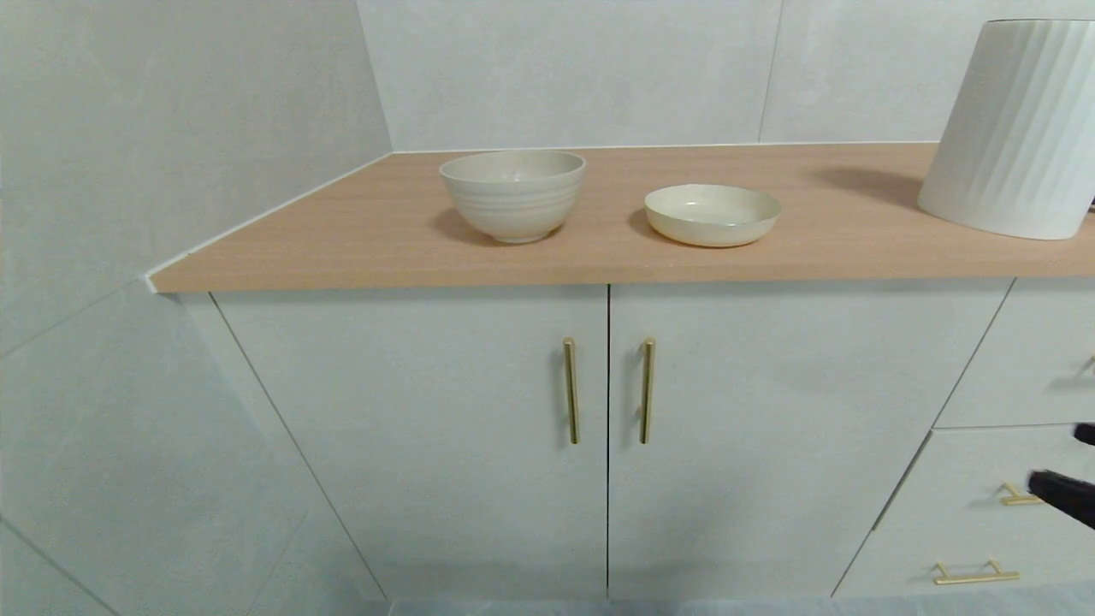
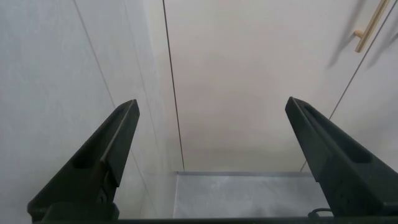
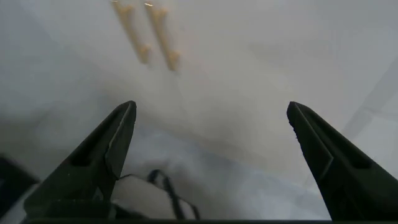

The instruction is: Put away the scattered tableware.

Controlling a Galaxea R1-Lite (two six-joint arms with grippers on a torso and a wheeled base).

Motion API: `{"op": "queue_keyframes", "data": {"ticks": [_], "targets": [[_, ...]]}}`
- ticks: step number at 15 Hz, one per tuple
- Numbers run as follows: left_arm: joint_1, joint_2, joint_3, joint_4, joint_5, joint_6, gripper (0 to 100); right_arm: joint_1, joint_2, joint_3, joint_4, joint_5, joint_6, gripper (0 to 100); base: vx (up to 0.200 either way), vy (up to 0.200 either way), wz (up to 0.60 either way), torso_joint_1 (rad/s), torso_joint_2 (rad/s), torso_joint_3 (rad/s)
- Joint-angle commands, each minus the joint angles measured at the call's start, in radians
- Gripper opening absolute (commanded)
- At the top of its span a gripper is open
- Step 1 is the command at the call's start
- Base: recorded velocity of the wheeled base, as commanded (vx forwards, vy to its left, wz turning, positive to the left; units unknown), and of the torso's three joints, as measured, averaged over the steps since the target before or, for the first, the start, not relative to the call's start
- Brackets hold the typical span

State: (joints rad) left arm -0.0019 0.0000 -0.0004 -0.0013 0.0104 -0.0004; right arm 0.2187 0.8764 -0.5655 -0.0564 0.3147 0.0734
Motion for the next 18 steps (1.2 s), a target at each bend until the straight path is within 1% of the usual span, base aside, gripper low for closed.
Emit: {"op": "queue_keyframes", "data": {"ticks": [1,3,5,8,11,12,15,17,18], "targets": [[0.000,0.000,-0.001,0.000,0.000,-0.001,100,0.228,0.452,-0.260,-0.049,-0.055,0.011,100,0.000,0.000,0.00,0.000,0.00,0.000],[0.000,0.000,-0.001,0.000,0.000,-0.001,100,0.286,0.556,-0.343,-0.051,-0.057,0.019,100,0.000,0.000,0.00,0.000,0.00,0.000],[0.000,0.000,0.000,0.000,0.000,-0.001,100,0.338,0.645,-0.384,-0.053,-0.057,0.029,100,0.000,0.000,0.00,0.000,0.00,0.000],[0.000,0.000,-0.001,0.000,0.000,-0.001,100,0.357,0.731,-0.410,-0.080,-0.055,0.040,100,0.000,0.000,0.00,0.000,0.00,0.000],[0.000,0.000,0.000,0.000,0.000,-0.001,100,0.366,0.773,-0.410,-0.132,-0.054,0.117,100,0.000,0.000,0.00,0.000,0.00,0.000],[0.000,0.000,-0.001,0.000,0.000,-0.001,100,0.375,0.808,-0.405,-0.181,-0.059,0.138,100,0.000,0.000,0.00,0.000,0.00,0.000],[0.000,0.000,0.000,0.000,0.000,0.000,100,0.398,0.888,-0.356,-0.330,-0.060,0.137,100,0.000,0.000,0.00,0.000,0.00,0.000],[0.000,0.000,-0.001,0.000,0.000,0.000,100,0.401,0.966,-0.324,-0.508,-0.080,0.140,100,0.000,0.000,0.00,0.000,0.00,0.000],[0.000,0.000,-0.001,0.000,0.000,-0.001,100,0.403,0.980,-0.321,-0.531,-0.086,0.140,100,0.000,0.000,0.00,0.000,0.00,0.000]]}}
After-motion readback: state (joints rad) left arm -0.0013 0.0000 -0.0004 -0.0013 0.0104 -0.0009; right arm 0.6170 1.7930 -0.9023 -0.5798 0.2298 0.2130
